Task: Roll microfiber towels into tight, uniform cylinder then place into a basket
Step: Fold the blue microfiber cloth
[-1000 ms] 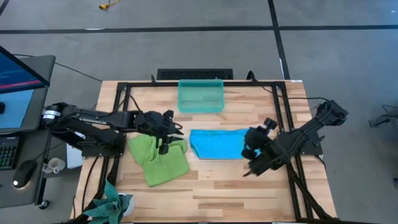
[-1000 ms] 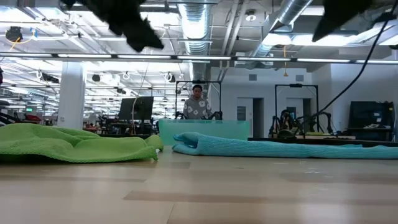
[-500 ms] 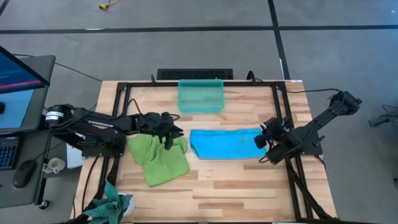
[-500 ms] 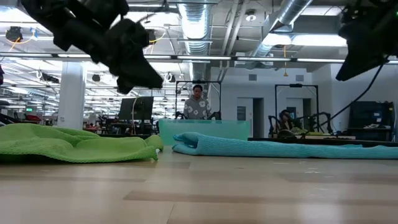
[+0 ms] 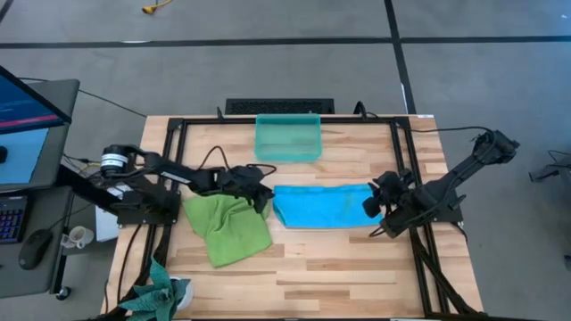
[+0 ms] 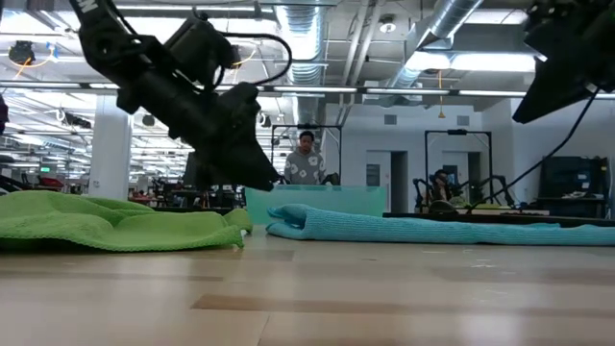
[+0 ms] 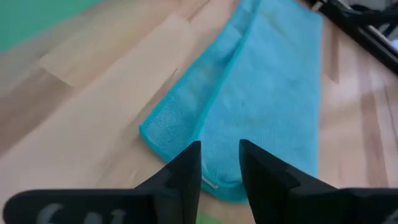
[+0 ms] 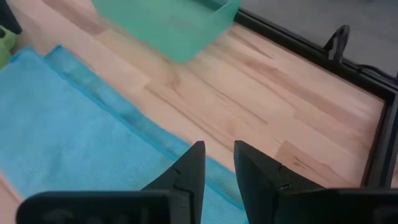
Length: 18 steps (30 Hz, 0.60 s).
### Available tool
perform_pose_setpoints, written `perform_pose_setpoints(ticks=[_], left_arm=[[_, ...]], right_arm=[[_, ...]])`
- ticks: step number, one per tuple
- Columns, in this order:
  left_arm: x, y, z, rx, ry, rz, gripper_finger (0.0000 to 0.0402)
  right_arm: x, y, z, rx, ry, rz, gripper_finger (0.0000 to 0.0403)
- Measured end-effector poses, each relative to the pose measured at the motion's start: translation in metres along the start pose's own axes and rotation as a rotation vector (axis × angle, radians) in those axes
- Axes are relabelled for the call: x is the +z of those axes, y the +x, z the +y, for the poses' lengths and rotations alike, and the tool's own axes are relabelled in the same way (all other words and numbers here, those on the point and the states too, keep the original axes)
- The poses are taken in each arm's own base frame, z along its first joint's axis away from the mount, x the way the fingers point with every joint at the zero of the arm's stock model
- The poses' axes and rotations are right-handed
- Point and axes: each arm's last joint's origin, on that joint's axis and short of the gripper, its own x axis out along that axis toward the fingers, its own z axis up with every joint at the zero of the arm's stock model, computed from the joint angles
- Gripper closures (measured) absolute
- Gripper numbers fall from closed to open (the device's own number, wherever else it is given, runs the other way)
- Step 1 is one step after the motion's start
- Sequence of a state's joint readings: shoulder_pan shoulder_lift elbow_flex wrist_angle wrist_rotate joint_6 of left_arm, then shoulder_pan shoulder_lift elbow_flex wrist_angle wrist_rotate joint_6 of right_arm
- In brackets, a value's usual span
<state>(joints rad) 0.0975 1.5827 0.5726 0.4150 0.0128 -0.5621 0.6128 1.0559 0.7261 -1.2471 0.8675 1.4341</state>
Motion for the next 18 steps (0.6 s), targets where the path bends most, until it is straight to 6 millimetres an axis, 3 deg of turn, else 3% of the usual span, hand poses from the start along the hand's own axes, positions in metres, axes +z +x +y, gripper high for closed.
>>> perform_pose_setpoints(ticks=[9,18], left_arm=[[0.0003,0.0039,-0.0017,-0.007,-0.010,0.072,0.0235],[-0.0053,0.0032,0.0022,0.050,-0.080,0.135,0.0226]], right_arm=[[0.0001,-0.0001,0.0001,0.003,0.001,0.001,0.0296],[0.0001,-0.0001,0.0001,0.004,0.002,0.001,0.0296]])
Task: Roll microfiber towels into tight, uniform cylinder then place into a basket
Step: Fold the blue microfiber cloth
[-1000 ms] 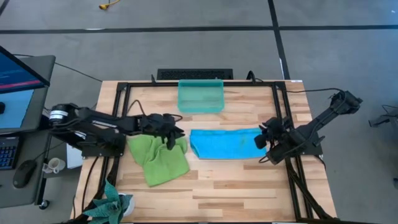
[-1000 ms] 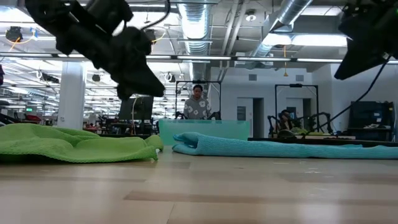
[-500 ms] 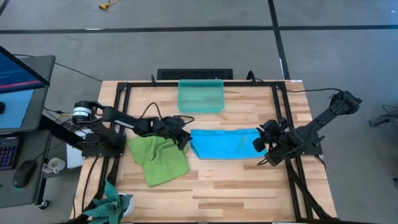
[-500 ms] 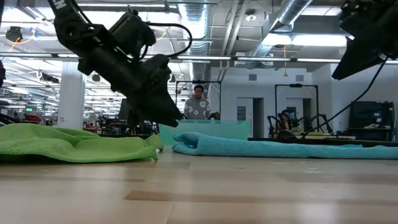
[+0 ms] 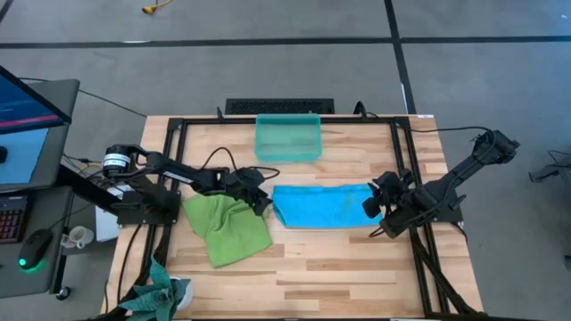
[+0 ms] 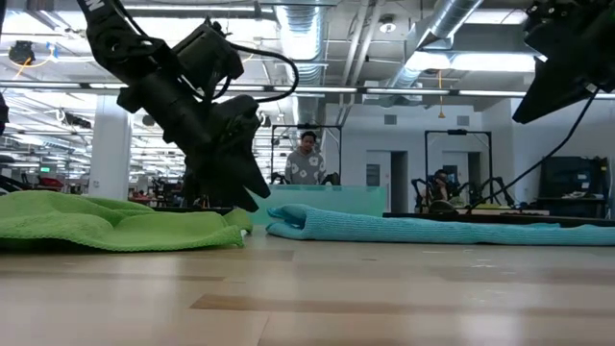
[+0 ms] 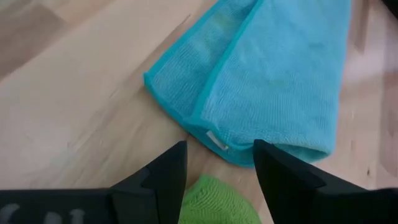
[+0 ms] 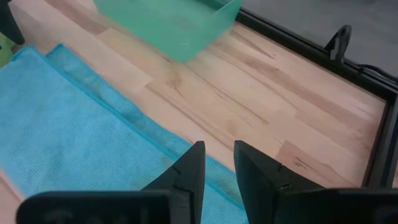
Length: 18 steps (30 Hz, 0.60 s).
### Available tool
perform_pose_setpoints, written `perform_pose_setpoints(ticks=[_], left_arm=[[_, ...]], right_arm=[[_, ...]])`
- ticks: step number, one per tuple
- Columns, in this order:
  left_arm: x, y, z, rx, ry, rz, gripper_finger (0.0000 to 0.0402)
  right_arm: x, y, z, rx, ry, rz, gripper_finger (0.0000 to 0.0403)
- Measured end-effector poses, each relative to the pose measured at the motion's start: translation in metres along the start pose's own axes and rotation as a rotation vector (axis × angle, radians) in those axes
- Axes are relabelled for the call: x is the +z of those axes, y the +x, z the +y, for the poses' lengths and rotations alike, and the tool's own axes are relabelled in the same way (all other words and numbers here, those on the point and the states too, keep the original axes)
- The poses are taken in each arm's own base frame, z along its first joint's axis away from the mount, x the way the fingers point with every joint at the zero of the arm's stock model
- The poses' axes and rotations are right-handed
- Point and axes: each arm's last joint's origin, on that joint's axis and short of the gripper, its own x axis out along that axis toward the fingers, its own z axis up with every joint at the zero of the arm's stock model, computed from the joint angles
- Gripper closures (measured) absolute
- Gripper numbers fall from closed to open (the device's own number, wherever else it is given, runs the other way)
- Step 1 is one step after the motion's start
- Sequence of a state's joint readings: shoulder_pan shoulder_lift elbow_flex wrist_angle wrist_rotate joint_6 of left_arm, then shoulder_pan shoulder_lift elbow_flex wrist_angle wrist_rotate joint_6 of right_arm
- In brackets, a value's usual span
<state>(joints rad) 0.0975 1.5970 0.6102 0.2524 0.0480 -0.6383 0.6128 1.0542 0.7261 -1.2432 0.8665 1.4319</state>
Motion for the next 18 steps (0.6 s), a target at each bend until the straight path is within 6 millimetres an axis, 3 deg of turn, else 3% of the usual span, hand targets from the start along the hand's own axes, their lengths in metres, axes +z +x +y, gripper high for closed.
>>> perform_pose_setpoints(ticks=[7,18], left_arm=[[0.0013,0.0011,0.0025,0.072,-0.004,-0.055,0.0226],[0.0019,0.0053,0.0013,0.042,-0.005,-0.059,0.0226]], right_arm=[[0.0000,0.0000,0.0003,0.002,0.002,0.000,0.0296],[0.0001,0.0000,0.0007,0.005,0.005,0.000,0.0296]])
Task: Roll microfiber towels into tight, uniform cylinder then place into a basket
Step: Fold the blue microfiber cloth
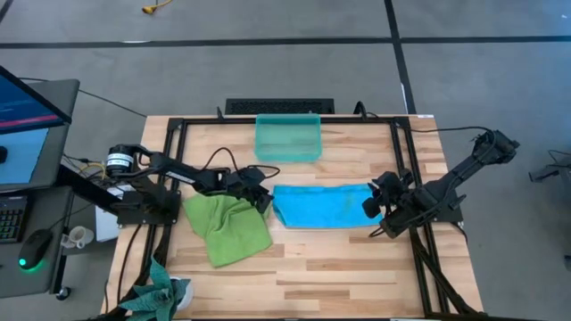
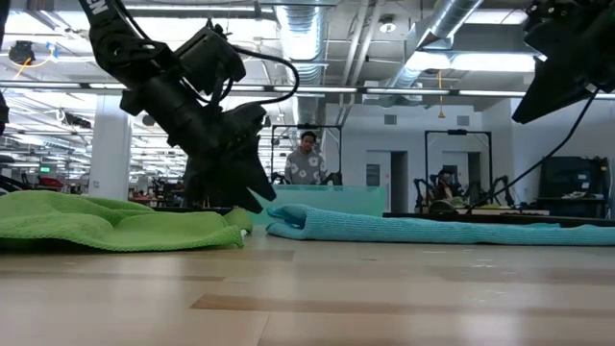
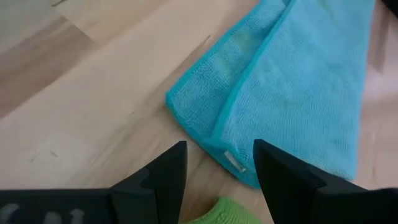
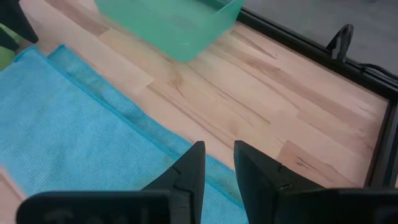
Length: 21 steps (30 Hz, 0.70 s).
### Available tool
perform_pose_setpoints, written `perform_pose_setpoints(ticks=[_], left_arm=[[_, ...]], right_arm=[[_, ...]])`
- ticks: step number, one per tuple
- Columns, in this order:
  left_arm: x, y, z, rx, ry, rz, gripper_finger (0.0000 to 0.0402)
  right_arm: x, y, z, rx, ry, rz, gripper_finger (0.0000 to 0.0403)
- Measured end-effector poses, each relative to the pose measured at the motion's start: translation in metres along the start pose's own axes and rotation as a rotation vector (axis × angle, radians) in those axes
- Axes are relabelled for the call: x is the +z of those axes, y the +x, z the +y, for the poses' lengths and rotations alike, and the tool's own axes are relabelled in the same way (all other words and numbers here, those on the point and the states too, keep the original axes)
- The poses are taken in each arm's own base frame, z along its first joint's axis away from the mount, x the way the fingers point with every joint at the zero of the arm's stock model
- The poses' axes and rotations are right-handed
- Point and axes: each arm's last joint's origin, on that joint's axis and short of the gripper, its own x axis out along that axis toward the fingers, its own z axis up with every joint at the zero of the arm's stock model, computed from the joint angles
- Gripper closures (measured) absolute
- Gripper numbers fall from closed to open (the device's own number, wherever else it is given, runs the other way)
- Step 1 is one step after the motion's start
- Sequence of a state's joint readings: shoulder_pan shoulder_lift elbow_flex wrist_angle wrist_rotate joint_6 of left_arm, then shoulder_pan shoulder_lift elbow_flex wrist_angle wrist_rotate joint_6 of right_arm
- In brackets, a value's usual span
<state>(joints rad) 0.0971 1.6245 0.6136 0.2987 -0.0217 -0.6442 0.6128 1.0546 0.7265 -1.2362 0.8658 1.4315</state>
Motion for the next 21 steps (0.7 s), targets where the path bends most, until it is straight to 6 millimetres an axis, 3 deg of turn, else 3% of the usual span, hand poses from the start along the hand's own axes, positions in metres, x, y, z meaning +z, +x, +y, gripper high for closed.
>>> perform_pose_setpoints(ticks=[5,11,21], left_arm=[[-0.005,0.010,0.002,0.003,0.001,0.030,0.0226],[0.002,0.025,-0.003,0.013,0.019,0.042,0.0226],[0.005,0.027,-0.006,0.024,0.049,0.106,0.0226]], right_arm=[[0.000,0.000,0.000,0.000,0.001,0.000,0.0296],[0.000,0.000,0.000,0.002,0.003,0.000,0.0296],[0.000,0.000,0.000,0.000,-0.002,0.000,0.0296]])
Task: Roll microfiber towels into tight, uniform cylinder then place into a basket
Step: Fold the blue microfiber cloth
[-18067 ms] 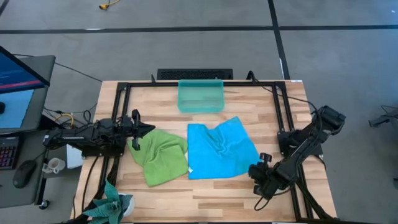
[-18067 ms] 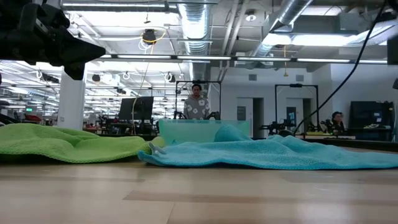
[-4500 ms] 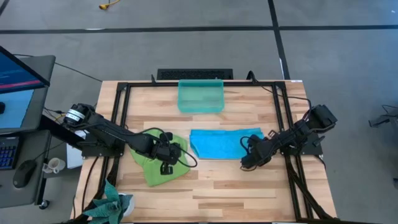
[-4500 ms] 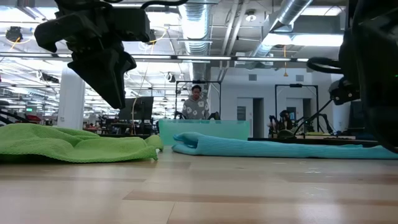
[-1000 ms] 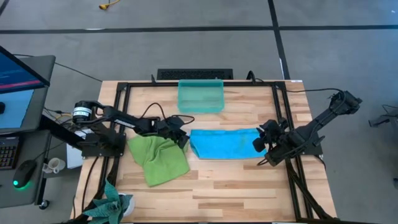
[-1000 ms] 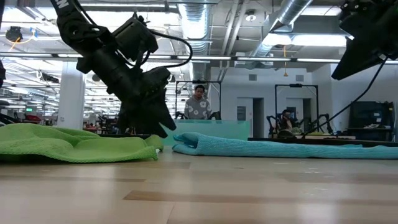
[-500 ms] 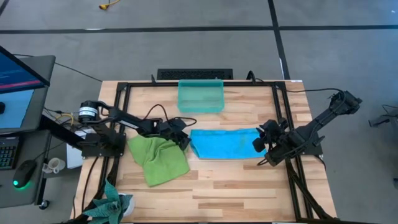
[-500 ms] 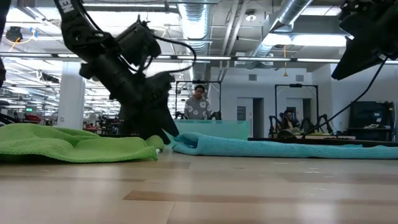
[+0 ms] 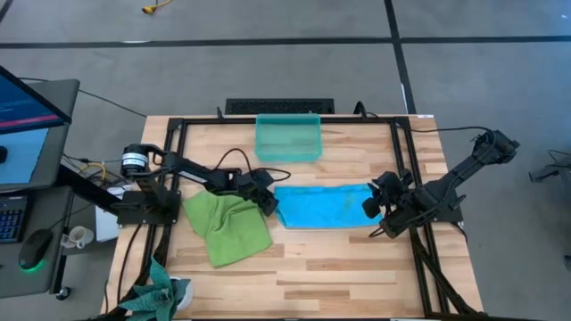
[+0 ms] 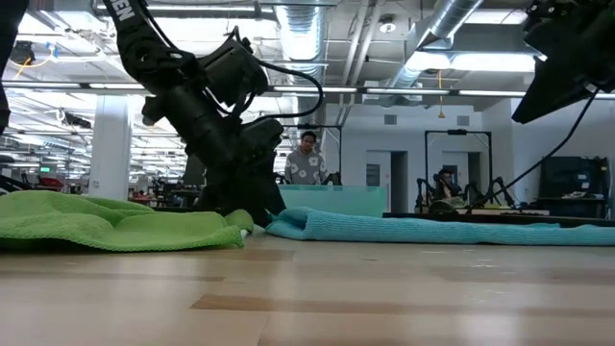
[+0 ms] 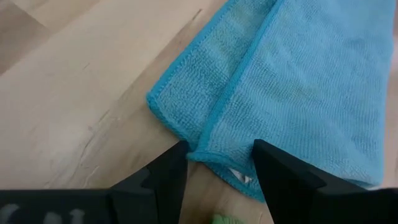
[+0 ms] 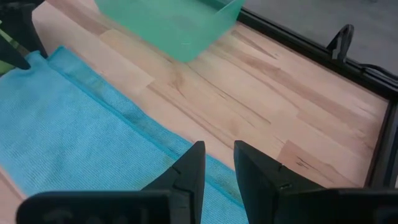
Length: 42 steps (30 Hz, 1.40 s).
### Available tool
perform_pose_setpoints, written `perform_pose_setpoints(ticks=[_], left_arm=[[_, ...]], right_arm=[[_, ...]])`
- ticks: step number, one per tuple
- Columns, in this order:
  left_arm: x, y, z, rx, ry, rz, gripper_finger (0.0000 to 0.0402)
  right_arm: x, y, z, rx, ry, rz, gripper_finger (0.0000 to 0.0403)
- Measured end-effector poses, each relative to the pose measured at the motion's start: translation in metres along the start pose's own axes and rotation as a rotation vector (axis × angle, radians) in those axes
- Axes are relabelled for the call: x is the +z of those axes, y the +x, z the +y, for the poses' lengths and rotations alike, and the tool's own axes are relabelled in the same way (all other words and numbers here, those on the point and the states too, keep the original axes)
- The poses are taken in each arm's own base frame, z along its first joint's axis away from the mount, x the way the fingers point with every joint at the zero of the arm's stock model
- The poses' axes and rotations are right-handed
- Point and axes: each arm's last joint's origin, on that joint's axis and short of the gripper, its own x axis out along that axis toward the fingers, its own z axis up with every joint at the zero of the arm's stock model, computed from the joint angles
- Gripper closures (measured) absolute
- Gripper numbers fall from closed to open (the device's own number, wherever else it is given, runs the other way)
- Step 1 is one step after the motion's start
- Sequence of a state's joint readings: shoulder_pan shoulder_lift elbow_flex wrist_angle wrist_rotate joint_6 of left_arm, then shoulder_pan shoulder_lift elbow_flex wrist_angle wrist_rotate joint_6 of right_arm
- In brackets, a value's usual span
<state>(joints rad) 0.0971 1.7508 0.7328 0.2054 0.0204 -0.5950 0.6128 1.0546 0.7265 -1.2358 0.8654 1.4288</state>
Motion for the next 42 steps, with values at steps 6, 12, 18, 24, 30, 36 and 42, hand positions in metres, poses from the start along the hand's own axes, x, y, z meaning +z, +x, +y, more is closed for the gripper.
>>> perform_pose_setpoints(ticks=[6,12,18,24,30,36,42], left_arm=[[0.002,-0.009,-0.002,0.004,0.030,0.009,0.0226],[0.002,-0.020,-0.013,-0.002,0.055,-0.011,0.0226],[-0.001,-0.017,-0.013,0.010,0.047,-0.003,0.0226],[0.002,-0.017,-0.012,0.058,0.039,-0.068,0.0226],[0.003,-0.017,-0.014,0.022,0.032,-0.056,0.0226],[-0.003,-0.017,-0.010,0.058,-0.031,0.006,0.0226],[-0.008,-0.017,-0.012,0.031,-0.090,0.056,0.0226]], right_arm=[[0.000,0.000,0.000,0.000,0.000,0.000,0.0296],[0.000,0.000,0.000,0.000,0.001,0.000,0.0296],[0.000,0.000,0.000,0.002,0.004,0.000,0.0296],[0.000,0.000,0.000,0.003,0.005,0.000,0.0296],[0.000,0.000,0.000,0.003,0.004,0.000,0.0296],[0.000,0.000,0.000,0.003,0.005,0.000,0.0296],[0.000,0.000,0.000,0.003,0.004,0.000,0.0296]])
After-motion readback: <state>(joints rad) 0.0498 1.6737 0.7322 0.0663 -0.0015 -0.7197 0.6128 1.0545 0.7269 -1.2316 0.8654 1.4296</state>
